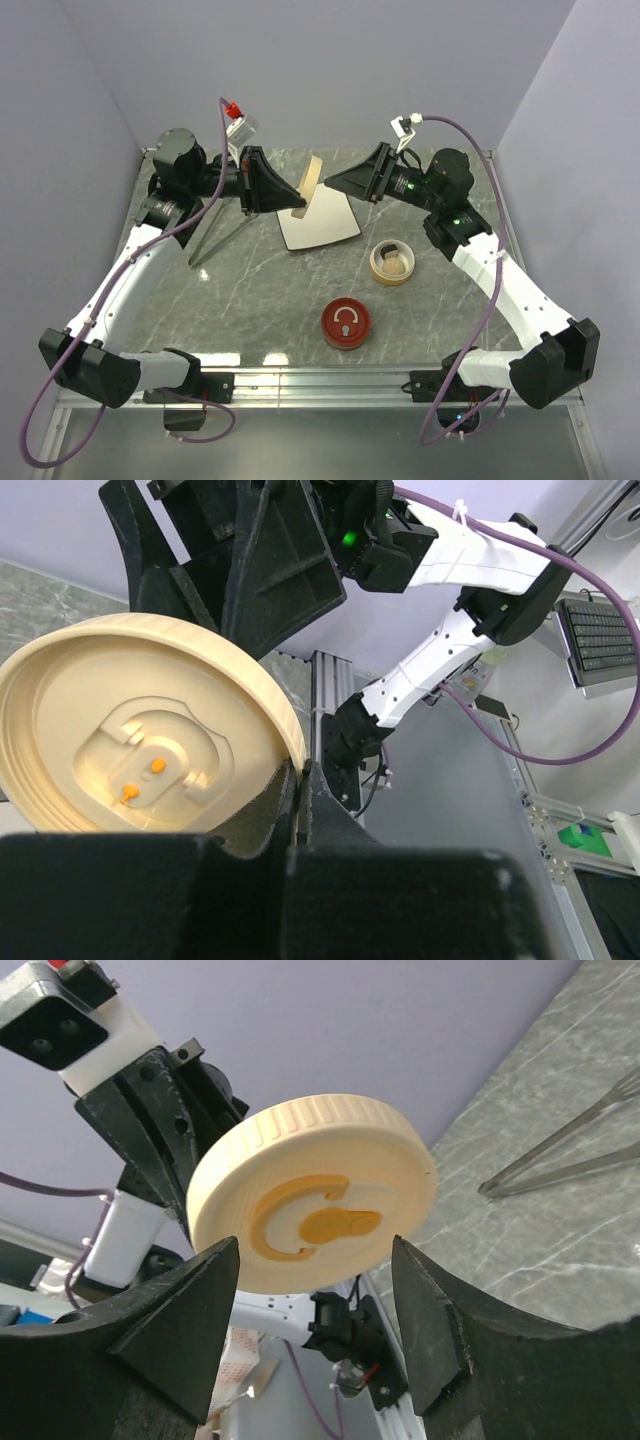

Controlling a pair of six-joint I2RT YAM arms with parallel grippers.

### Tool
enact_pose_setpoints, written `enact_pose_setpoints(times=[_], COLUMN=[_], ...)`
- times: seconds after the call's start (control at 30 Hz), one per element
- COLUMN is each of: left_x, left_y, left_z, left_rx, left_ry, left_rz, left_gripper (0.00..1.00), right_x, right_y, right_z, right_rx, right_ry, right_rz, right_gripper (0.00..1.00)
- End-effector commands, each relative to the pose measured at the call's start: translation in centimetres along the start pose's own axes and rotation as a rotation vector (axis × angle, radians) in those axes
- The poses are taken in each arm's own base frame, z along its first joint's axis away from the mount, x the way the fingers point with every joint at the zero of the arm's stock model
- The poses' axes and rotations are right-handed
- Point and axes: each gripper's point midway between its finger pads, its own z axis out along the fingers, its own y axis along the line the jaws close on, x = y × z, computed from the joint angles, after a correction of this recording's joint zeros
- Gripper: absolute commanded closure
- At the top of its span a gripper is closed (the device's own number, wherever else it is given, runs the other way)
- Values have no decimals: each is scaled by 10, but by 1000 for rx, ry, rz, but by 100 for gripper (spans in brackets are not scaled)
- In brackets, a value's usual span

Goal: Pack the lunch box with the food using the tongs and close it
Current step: Pass the lid of the lunch box from the left arm to the right

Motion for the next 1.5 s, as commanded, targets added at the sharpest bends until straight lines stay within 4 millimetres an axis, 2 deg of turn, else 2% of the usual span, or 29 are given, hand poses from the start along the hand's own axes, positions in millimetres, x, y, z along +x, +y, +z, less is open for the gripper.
enact_pose_setpoints(times=[0.0,0.17,0.73,1.2,1.33,1.37,1.47], left_x=[-12,-15,-20,-20,-20,-19,-21], left_y=[-9,-4,-5,3,5,6,4], left_z=[0,3,10,16,18,18,18], left_rx=[5,-4,12,-26,-42,-43,-39], left_ry=[-17,-24,-40,-46,-48,-46,-47], left_rz=[78,87,71,84,93,94,101], left_gripper=[100,100,100,99,100,100,100], right_x=[-8,-5,1,0,9,8,10], right_y=[16,22,4,2,-7,-5,-16], right_z=[3,6,15,19,20,21,22], right_rx=[-46,-78,-37,24,15,-1,40], right_ry=[-26,-13,-23,-28,-16,-20,-24], right_rz=[17,59,187,182,267,266,264], right_gripper=[31,31,39,44,44,44,46])
